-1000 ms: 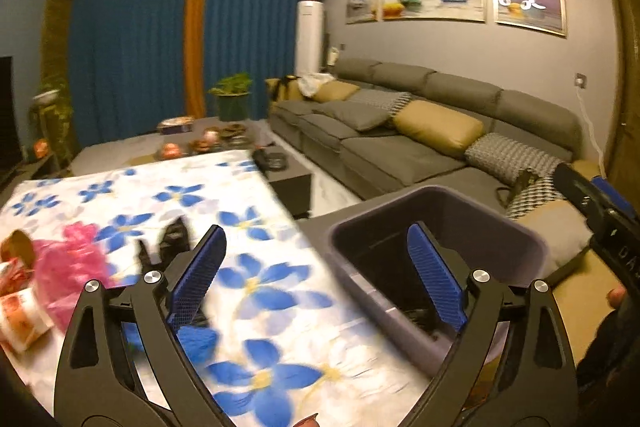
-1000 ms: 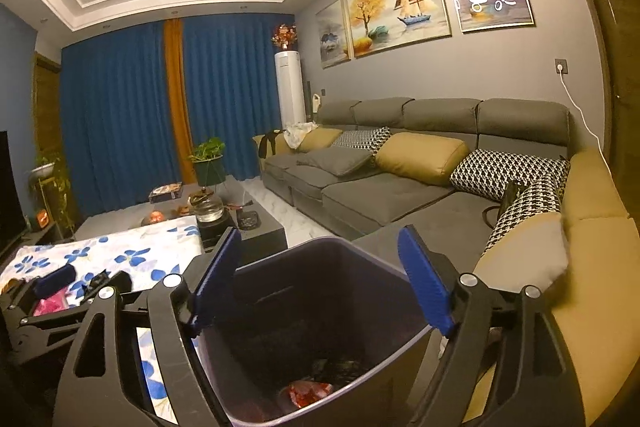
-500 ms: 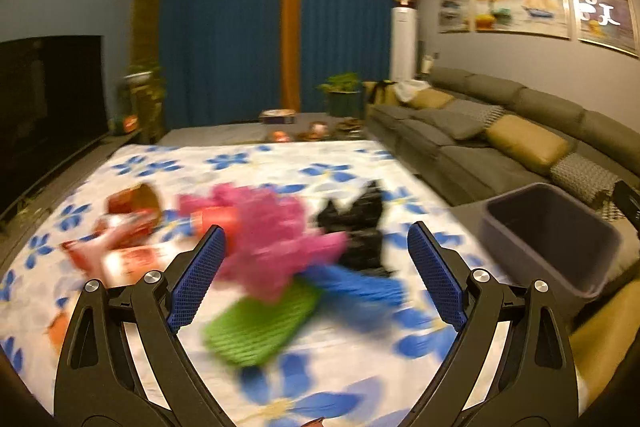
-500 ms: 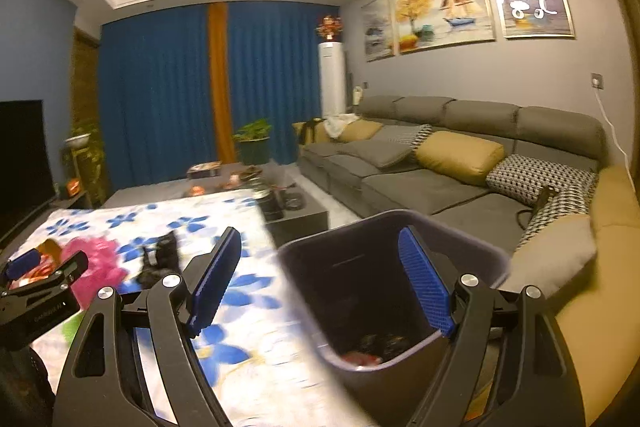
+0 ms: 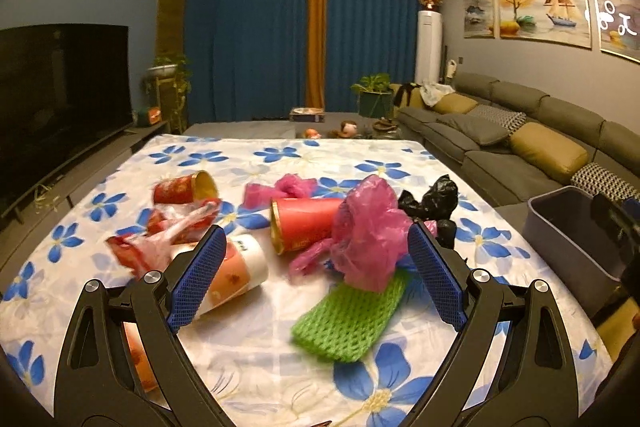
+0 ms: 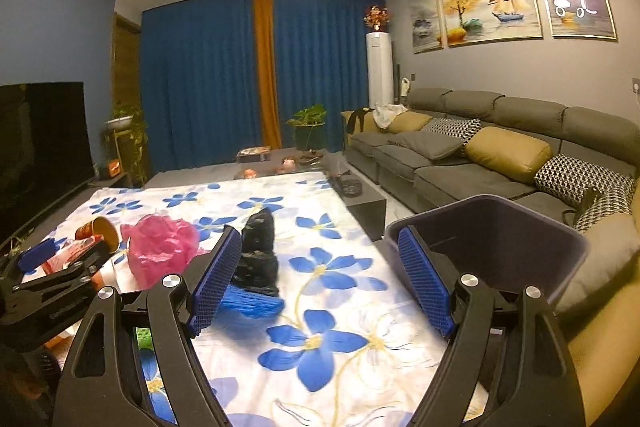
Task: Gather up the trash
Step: 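Return both tools to the table trash, then grasp the pink plastic bag with the left gripper while the right gripper grasps the black bag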
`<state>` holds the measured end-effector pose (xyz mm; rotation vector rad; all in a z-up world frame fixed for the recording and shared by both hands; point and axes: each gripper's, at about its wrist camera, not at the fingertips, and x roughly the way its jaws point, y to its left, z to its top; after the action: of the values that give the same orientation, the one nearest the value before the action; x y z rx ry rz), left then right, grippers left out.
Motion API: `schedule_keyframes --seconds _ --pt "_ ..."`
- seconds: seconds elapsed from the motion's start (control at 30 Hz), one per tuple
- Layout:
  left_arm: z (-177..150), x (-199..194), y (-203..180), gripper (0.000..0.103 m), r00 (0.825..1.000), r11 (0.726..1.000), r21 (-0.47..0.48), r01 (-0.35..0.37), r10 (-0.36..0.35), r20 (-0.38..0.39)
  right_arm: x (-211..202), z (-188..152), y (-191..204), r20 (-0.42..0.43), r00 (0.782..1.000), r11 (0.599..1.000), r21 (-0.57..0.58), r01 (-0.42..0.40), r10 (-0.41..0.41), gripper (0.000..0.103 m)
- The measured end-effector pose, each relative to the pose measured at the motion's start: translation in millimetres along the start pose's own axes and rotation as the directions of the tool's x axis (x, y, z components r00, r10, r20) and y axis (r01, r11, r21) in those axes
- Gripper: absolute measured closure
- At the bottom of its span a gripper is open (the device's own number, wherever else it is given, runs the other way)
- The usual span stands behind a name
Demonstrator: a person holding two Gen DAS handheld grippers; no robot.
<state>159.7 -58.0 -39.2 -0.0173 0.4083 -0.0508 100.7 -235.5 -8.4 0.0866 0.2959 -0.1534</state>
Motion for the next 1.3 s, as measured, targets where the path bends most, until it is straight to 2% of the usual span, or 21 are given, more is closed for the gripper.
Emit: schedule_keyframes --seconds 0.13,0.27,0.4,0.43,0.47,0.5,0.57,0.77,0.93,1.17,1.3 --pt "3 26 -8 0.013 0.999 0.999 0.008 0.038 -0.038 -0.03 9 -3 8 -0.018 1.0 1.0 -0.011 -0.006 0.006 0.024" --pt "5 52 -18 0.023 0.995 0.997 0.025 0.076 -0.074 -0.074 19 -3 12 -0.031 0.999 1.0 -0.011 -0.011 0.011 0.024" --pt "1 74 -19 0.055 0.983 0.994 0.016 0.109 -0.106 -0.147 30 -3 16 -0.046 0.999 1.0 -0.021 -0.021 0.02 0.024" --pt "0 78 -18 0.067 0.979 0.992 0.005 0.124 -0.121 -0.161 32 -4 17 -0.05 0.998 0.999 -0.024 -0.025 0.024 0.024" --pt "0 81 -16 0.075 0.973 0.989 -0.013 0.146 -0.146 -0.176 34 -4 18 -0.054 0.998 0.999 -0.027 -0.028 0.027 0.024" --pt "-1 82 -15 0.086 0.971 0.988 -0.02 0.154 -0.155 -0.18 37 -5 20 -0.06 0.998 0.999 -0.031 -0.032 0.031 0.024" --pt "-1 82 -13 0.099 0.968 0.985 -0.035 0.168 -0.172 -0.182 42 -6 24 -0.071 0.997 0.998 -0.037 -0.041 0.038 0.024" --pt "9 60 3 0.101 0.975 0.981 -0.077 0.181 -0.189 -0.114 57 -10 35 -0.108 0.993 0.997 -0.047 -0.061 0.056 0.024" --pt "24 34 20 0.101 0.989 0.987 -0.085 0.138 -0.142 -0.041 69 -7 41 -0.124 0.991 0.997 -0.046 -0.064 0.058 0.024" --pt "34 32 35 0.101 0.998 0.994 -0.086 0.065 -0.066 -0.013 111 1 54 -0.152 0.988 0.996 -0.07 -0.052 0.041 0.024" --pt "36 32 45 0.101 0.997 0.99 -0.12 0.076 -0.077 -0.004 141 6 53 -0.195 0.98 0.998 -0.04 -0.05 0.041 0.024"
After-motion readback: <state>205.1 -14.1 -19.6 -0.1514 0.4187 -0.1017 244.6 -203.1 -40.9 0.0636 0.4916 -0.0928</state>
